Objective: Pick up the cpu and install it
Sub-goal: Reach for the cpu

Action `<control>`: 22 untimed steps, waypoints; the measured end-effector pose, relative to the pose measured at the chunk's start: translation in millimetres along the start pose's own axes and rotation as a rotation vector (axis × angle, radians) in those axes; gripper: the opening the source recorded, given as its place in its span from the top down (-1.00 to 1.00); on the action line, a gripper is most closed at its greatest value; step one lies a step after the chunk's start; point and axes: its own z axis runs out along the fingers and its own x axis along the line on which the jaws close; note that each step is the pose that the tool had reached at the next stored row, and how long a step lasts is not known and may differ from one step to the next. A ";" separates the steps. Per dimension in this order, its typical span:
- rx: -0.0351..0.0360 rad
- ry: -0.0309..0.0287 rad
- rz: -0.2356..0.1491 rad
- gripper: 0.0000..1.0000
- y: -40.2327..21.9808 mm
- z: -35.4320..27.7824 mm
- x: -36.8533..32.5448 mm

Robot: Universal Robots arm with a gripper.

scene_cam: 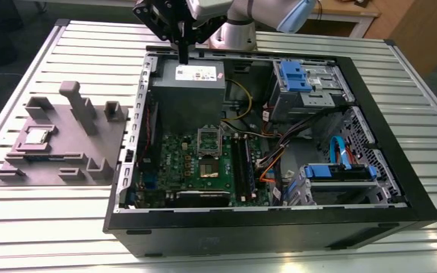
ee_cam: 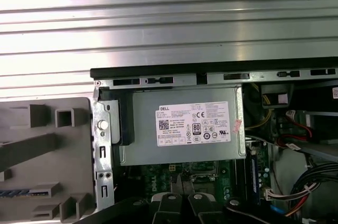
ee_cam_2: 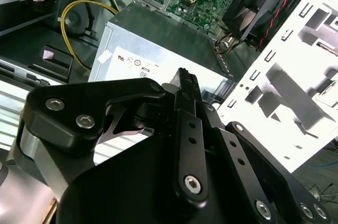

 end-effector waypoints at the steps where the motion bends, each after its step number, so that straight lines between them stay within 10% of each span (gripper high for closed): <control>1: 0.0001 0.0004 0.000 0.80 0.0 0.0 0.2; 22: 0.0001 0.0029 0.000 0.80 -1.0 2.3 11.7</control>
